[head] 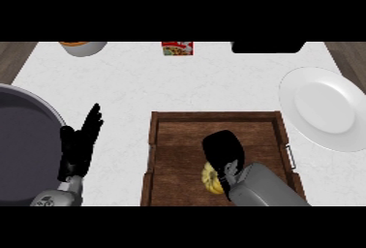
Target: Pick the squash from the tray and place it in the plate
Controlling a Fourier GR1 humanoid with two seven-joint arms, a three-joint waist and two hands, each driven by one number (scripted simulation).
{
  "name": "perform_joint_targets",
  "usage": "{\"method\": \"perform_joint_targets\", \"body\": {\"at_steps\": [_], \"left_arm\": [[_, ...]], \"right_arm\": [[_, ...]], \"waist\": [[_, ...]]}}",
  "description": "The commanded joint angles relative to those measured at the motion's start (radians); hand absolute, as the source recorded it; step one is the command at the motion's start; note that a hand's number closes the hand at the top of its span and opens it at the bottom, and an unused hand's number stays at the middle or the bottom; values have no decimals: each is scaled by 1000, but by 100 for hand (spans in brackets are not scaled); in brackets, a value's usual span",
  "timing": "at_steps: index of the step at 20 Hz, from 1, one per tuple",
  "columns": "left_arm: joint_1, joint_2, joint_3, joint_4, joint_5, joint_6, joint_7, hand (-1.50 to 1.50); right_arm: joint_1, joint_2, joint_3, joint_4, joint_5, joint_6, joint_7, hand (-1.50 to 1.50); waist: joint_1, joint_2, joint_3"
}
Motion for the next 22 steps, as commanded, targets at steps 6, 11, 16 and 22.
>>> {"method": "perform_joint_targets", "body": {"at_steps": [6,11,16,22], "left_arm": [[39,22,22,-21,-1,-16,9,0],[38,-17,-11,-14,-28,11,14,0],[27,-11,6,-18,-32,9,26,0],[59,-29,-14,-46,-60,21,29,0]], "right_arm": [[-12,-118,-231,-5,57,-379,-182,150],[32,-200,-405,56,47,-677,-393,150],[78,-239,-524,5,-5,-802,-513,150],[46,-248,-653,-20,36,-923,-445,150]], "waist": [[1,10,-2],[-1,14,-1],[-13,4,-4],[-3,3,-5]]}}
